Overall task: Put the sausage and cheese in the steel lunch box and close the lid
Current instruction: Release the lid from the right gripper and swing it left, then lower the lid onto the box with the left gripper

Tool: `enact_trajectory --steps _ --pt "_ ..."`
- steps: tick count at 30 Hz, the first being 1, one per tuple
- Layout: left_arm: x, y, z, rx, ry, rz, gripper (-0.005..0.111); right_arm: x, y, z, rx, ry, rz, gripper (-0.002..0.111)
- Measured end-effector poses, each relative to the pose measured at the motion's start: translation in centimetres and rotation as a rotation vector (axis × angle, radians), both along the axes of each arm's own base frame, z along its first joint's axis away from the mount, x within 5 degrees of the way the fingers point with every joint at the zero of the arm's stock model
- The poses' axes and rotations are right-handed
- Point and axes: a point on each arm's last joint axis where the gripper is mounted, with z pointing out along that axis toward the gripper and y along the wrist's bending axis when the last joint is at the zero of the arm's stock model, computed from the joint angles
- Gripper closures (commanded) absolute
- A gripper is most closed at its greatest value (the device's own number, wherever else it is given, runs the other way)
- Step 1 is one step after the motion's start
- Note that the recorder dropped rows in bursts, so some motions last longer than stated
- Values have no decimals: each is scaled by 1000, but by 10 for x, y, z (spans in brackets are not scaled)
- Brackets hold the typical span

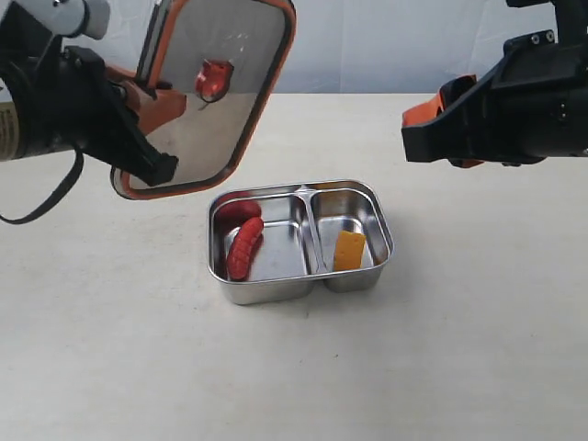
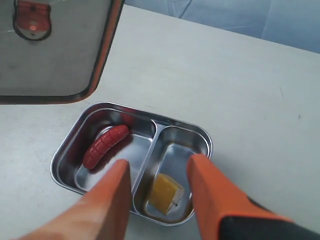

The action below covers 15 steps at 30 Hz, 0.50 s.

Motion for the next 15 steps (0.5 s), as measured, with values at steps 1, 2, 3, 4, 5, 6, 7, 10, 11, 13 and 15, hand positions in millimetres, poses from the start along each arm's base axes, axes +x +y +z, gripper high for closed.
enact_trajectory --steps 1,2,3,4,5,6,7,10,11,13,15 --pt "-1 -2 0 27 -18 -7 107 0 0 0 0 3 -2 69" --pt "-2 -6 -1 62 -42 -15 107 0 0 0 -4 2 -2 69" --pt "-4 -9 0 98 -75 -22 107 0 0 0 -4 3 -3 69" --pt "-7 -14 0 131 -104 -34 107 0 0 0 -5 4 -3 69" --pt "-8 -17 1 175 -143 -30 107 0 0 -1 -5 5 -3 69" --pt "-11 -22 2 223 -188 -29 107 0 0 -1 -5 5 -3 69" --pt "-13 -25 2 265 -222 -32 107 0 0 -1 -6 7 -3 69" --pt "-17 -38 -1 413 -320 -41 107 0 -1 -1 -5 8 -5 69" --pt "-18 -43 -4 469 -347 -49 107 0 -1 -1 -5 10 -6 69" --pt "-20 -54 -15 563 -371 -81 107 0 -1 -1 -10 14 -5 69" --pt "-22 -66 -28 647 -380 -119 107 -1 -1 -2 -13 20 -6 69"
